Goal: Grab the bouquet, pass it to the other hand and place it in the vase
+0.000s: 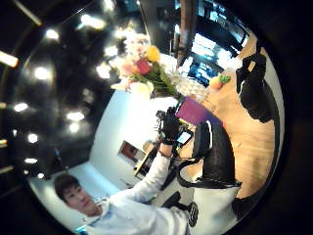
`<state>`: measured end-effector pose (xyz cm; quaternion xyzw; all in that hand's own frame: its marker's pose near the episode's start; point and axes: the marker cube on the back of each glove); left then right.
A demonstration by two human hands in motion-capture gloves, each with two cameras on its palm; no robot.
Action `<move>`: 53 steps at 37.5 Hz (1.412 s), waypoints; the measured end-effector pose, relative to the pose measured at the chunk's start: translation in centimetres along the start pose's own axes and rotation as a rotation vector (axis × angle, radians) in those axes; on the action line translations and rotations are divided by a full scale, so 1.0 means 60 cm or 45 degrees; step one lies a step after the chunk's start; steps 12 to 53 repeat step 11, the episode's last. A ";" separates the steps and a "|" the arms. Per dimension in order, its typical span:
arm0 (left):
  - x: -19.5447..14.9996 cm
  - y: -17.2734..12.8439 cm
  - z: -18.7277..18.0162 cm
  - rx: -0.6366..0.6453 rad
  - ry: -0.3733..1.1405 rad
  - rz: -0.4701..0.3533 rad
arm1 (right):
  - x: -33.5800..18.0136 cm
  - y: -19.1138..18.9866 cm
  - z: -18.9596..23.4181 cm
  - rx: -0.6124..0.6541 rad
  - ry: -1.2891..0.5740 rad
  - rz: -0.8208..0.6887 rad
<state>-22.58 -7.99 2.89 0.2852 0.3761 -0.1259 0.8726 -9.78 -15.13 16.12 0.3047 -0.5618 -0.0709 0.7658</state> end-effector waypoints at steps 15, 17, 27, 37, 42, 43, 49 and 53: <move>0.047 0.001 0.024 0.033 -0.098 0.077 | -0.049 0.020 -0.054 0.016 0.055 -0.047; 0.047 0.001 0.024 0.033 -0.098 0.077 | -0.049 0.020 -0.054 0.016 0.055 -0.047; 0.047 0.001 0.024 0.033 -0.098 0.077 | -0.049 0.020 -0.054 0.016 0.055 -0.047; 0.047 0.001 0.024 0.033 -0.098 0.077 | -0.049 0.020 -0.054 0.016 0.055 -0.047; 0.047 0.001 0.024 0.033 -0.098 0.077 | -0.049 0.020 -0.054 0.016 0.055 -0.047; 0.047 0.001 0.024 0.033 -0.098 0.077 | -0.049 0.020 -0.054 0.016 0.055 -0.047; 0.047 0.001 0.024 0.033 -0.098 0.077 | -0.049 0.020 -0.054 0.016 0.055 -0.047; 0.047 0.001 0.024 0.033 -0.098 0.077 | -0.049 0.020 -0.054 0.016 0.055 -0.047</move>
